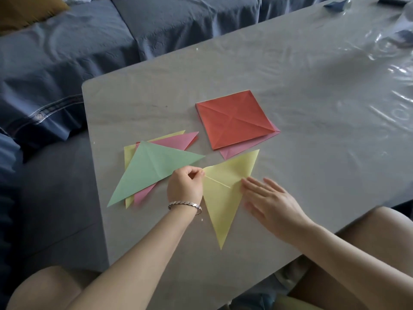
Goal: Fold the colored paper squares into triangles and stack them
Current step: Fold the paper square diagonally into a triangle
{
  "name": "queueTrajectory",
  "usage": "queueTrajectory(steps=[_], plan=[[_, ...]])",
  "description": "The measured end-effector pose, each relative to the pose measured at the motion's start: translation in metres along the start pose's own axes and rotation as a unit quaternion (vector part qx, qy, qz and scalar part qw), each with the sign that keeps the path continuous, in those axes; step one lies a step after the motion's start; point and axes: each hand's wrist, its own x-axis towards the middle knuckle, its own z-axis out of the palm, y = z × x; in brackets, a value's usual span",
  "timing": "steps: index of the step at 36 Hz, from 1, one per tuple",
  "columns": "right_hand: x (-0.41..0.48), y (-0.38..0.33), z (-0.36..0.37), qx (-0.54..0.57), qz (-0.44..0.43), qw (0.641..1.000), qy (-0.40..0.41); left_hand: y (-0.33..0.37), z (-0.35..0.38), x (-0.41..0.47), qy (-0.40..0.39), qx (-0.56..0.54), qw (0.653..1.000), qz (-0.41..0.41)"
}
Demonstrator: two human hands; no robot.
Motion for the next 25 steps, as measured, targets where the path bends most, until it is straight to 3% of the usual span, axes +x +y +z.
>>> queueTrajectory(steps=[9,19,25], plan=[[0.039,0.029,-0.008,-0.030,0.107,0.988,0.105,-0.002,-0.001,0.001,-0.005,-0.009,1.000,0.000],[0.049,0.013,-0.009,-0.021,0.212,0.976,-0.051,-0.004,0.002,0.003,0.002,-0.004,1.000,-0.006],[0.029,-0.019,-0.003,-0.041,0.170,0.981,-0.079,-0.005,0.001,0.003,-0.001,-0.004,1.000,-0.003]])
